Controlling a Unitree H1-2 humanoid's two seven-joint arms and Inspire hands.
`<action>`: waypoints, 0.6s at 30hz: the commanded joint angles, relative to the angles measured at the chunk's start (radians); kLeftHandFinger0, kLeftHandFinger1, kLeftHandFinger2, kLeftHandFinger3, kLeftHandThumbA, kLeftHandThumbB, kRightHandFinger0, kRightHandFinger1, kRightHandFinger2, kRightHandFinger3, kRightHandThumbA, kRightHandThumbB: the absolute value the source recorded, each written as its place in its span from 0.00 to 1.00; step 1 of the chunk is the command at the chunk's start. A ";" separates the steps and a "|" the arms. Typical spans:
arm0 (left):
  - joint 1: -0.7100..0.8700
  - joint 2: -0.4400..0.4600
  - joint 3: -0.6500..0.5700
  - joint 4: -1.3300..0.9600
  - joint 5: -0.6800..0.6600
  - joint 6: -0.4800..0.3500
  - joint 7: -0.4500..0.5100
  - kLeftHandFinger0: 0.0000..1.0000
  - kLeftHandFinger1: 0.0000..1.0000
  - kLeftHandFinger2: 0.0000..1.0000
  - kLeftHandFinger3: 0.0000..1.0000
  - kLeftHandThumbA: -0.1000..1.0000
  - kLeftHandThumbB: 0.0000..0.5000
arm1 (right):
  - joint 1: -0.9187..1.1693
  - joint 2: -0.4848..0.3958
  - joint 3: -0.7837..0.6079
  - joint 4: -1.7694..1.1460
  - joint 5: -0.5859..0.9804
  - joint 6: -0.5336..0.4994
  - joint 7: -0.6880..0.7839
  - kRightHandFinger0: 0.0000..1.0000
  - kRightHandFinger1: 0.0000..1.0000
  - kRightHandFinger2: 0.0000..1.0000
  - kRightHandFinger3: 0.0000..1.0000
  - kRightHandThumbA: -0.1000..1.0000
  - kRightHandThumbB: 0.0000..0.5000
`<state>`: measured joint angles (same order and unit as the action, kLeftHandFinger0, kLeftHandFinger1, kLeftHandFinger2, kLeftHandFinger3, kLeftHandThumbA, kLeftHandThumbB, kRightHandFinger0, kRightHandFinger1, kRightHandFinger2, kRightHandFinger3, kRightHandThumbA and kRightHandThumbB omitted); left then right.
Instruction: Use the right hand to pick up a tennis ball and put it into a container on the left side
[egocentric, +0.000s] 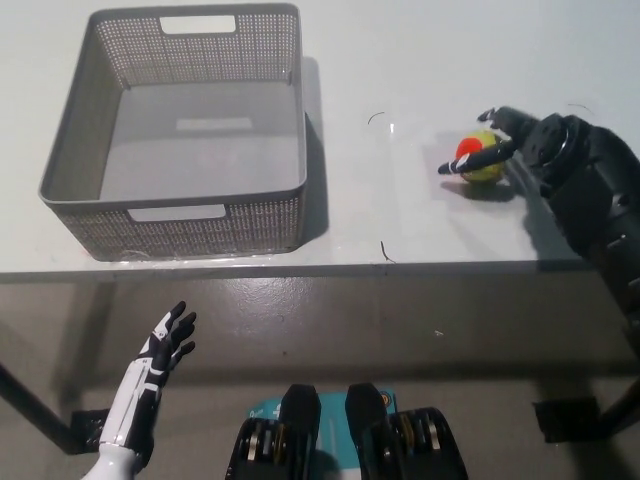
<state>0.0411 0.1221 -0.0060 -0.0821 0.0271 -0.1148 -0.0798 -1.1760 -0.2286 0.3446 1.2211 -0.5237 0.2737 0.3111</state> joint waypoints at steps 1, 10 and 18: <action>-0.016 0.012 0.003 -0.031 -0.009 -0.027 -0.008 1.00 1.00 1.00 1.00 1.00 0.17 | -0.085 0.001 -0.004 0.040 0.028 -0.068 -0.037 1.00 1.00 1.00 1.00 1.00 1.00; -0.037 0.017 0.009 -0.024 -0.003 -0.029 -0.004 1.00 1.00 1.00 1.00 1.00 0.15 | -0.090 -0.001 0.017 0.129 0.026 -0.075 -0.045 1.00 1.00 1.00 1.00 1.00 0.98; -0.042 0.013 0.013 -0.022 -0.007 -0.029 -0.001 1.00 1.00 1.00 1.00 1.00 0.13 | -0.091 -0.016 -0.011 0.140 0.061 -0.081 -0.043 1.00 1.00 1.00 1.00 1.00 0.95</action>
<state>0.0119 0.1239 -0.0014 -0.0819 0.0276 -0.1147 -0.0801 -1.2116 -0.2243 0.3476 1.3503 -0.4930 0.2116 0.2914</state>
